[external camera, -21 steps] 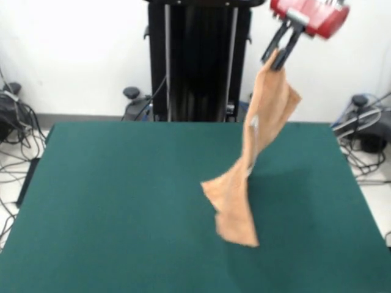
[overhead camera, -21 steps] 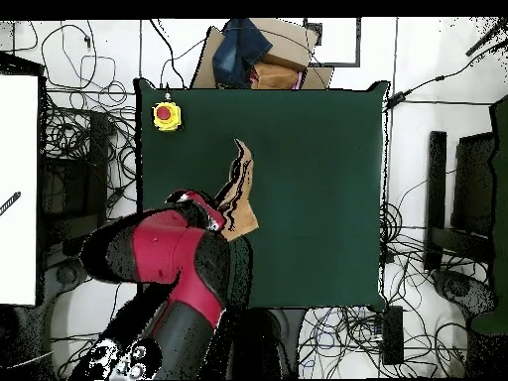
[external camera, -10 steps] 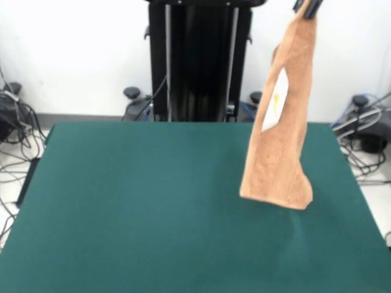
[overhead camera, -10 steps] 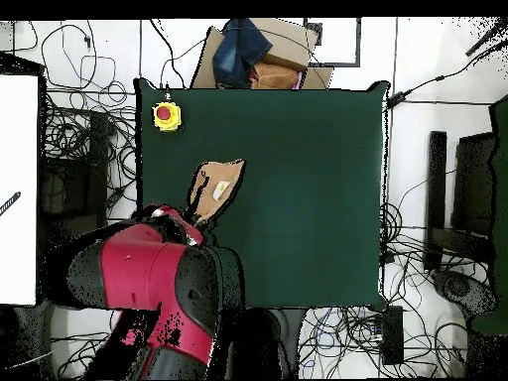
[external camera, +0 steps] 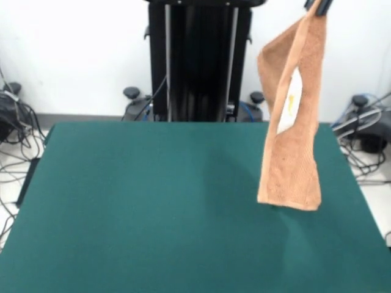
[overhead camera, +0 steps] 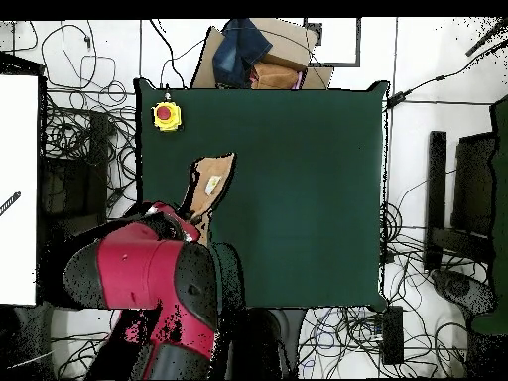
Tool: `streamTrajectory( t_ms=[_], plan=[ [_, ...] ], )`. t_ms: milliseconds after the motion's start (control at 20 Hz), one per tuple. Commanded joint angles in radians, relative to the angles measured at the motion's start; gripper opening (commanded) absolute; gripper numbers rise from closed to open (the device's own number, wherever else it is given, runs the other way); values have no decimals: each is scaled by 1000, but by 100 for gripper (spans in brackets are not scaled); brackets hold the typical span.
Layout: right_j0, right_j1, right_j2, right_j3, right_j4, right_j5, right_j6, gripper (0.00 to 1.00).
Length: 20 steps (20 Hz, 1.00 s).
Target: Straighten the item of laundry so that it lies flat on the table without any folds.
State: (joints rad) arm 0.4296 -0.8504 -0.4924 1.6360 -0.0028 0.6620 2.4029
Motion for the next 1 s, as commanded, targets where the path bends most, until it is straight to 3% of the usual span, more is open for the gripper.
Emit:
streamTrajectory(
  t_ms=[50,450,1000],
  plan=[
    [-106,-25,144,230,-114,-162,-113,0],
    [-286,-66,239,360,-257,-346,-154,0],
    [-360,-223,281,389,-358,-171,-193,0]
  ],
)
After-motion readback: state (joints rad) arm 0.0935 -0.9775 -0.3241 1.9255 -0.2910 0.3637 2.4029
